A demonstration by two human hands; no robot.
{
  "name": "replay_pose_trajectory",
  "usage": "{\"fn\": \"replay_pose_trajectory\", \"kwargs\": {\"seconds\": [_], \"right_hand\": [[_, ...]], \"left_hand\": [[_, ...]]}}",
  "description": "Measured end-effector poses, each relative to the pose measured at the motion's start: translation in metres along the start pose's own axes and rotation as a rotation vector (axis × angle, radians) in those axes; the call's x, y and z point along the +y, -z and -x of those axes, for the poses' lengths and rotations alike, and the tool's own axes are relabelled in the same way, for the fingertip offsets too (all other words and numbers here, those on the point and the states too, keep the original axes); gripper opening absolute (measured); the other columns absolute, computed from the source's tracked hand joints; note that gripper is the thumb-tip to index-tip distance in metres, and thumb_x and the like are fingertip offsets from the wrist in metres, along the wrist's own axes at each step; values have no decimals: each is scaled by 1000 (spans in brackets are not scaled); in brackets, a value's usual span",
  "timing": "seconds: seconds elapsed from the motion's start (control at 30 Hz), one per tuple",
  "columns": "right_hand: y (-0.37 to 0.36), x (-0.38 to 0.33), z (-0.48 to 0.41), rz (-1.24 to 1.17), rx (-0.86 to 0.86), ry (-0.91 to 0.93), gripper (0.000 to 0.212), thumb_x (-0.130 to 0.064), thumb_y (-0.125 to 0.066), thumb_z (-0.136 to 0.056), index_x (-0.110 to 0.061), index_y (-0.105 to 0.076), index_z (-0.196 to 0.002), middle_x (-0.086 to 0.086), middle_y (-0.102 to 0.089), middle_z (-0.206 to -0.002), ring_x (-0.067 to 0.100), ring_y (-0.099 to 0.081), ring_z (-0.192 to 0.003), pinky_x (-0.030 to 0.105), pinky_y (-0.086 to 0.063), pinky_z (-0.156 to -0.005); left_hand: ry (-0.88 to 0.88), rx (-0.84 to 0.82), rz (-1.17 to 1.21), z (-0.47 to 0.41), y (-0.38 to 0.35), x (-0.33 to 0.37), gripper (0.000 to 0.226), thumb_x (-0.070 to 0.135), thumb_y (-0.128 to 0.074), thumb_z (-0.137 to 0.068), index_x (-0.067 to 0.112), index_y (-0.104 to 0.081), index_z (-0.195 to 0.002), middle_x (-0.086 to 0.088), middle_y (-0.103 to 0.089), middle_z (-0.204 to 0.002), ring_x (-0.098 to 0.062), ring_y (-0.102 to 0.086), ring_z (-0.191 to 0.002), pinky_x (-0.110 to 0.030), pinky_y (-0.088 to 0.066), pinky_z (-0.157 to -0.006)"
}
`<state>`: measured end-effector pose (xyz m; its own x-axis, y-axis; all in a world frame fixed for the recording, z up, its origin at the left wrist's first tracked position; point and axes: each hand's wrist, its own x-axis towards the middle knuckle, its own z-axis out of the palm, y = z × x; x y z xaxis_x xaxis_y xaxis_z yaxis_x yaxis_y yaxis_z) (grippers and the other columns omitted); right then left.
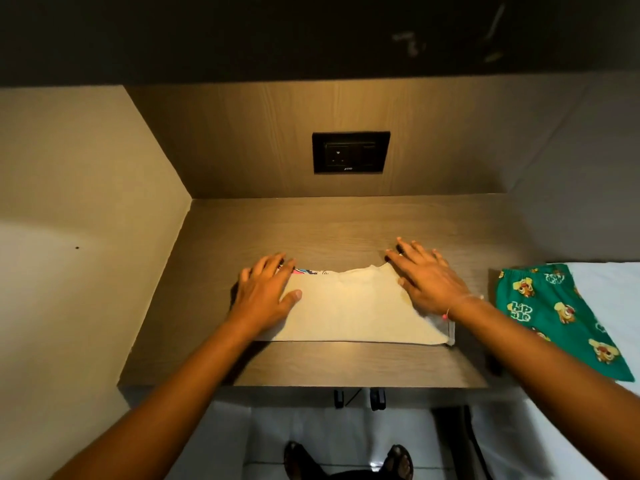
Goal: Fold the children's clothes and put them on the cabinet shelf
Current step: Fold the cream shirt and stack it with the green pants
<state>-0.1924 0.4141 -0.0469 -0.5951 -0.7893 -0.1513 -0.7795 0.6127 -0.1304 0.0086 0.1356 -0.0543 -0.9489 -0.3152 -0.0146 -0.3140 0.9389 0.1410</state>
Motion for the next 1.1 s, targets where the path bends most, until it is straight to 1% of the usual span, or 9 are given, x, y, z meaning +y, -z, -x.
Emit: {"fn": "replay_pose_trajectory", "kwargs": {"seconds": [0.17, 0.3, 0.43, 0.67, 0.77, 0.87, 0.97, 1.03, 1.1], "right_hand": [[27, 19, -30, 48, -158, 58, 60, -40, -63, -90, -31, -39, -144, 1, -44, -143, 27, -41, -129, 41, -44, -102], [25, 18, -36, -11, -155, 22, 38, -39, -69, -86, -29, -56, -120, -1, -62, -118, 20, -54, -104, 37, -51, -88], [30, 17, -29, -111, -230, -55, 20, -42, -68, -86, -27, -61, -97, -1, -65, -98, 18, -57, -89, 37, -53, -81], [49, 3, 40, 4, 243, 162, 16, -27, -64, -81, -32, -49, -80, -9, -53, -72, 14, -53, -68, 18, -34, -53], [32, -13, 70, 57, 265, 266, 13, -21, -69, -77, -21, -62, -88, -1, -61, -79, 20, -57, -69, 31, -49, -54], [15, -20, 80, 108, 20, 164, 31, -48, -54, -89, -30, -63, -113, -4, -62, -106, 18, -58, -97, 33, -48, -80], [14, -14, 84, 32, 84, 160, 46, -59, -37, -92, -31, -63, -115, -6, -63, -108, 16, -56, -97, 34, -46, -81], [13, -9, 85, 8, 214, 201, 47, -58, -34, -94, -28, -60, -120, -2, -62, -117, 18, -56, -103, 36, -46, -83], [9, -6, 82, 27, 144, 245, 54, -58, -31, -95, -30, -46, -139, 0, -44, -148, 22, -41, -134, 42, -37, -104]], "left_hand": [[-101, -250, -68, -43, 24, -17, 63, 43, -61, -90, 33, -35, -146, 1, -46, -143, -22, -38, -128, -47, -31, -105], [-140, -244, -19, -52, 27, -19, 31, 43, -66, -87, 35, -59, -116, 10, -62, -109, -17, -46, -110, -45, -30, -95], [-92, -210, -31, -53, 28, -21, 20, 50, -68, -83, 34, -66, -94, 15, -56, -88, -12, -42, -95, -40, -28, -84], [-227, 213, 103, -13, 28, -43, 20, 28, -81, -75, 32, -75, -94, 16, -67, -84, -9, -48, -81, -30, -30, -67], [-299, 182, 25, 11, 23, -44, 31, 28, -81, -73, 32, -74, -103, 11, -69, -96, -10, -47, -88, -28, -29, -69], [-257, 15, -112, 27, 19, -33, 32, 34, -68, -84, 32, -69, -116, 3, -65, -119, -20, -49, -108, -36, -38, -81], [-122, -12, -84, 48, 20, -10, 49, 42, -44, -86, 24, -62, -129, -6, -53, -141, -29, -40, -131, -51, -35, -101], [-13, -7, 1, 64, 15, 20, 65, 49, -31, -87, 18, -48, -141, -10, -38, -153, -33, -29, -142, -55, -28, -110], [145, -126, 88, 75, 0, 51, 77, 61, -19, -90, 17, -17, -154, -9, -9, -162, -32, -4, -149, -50, -9, -118]]}}
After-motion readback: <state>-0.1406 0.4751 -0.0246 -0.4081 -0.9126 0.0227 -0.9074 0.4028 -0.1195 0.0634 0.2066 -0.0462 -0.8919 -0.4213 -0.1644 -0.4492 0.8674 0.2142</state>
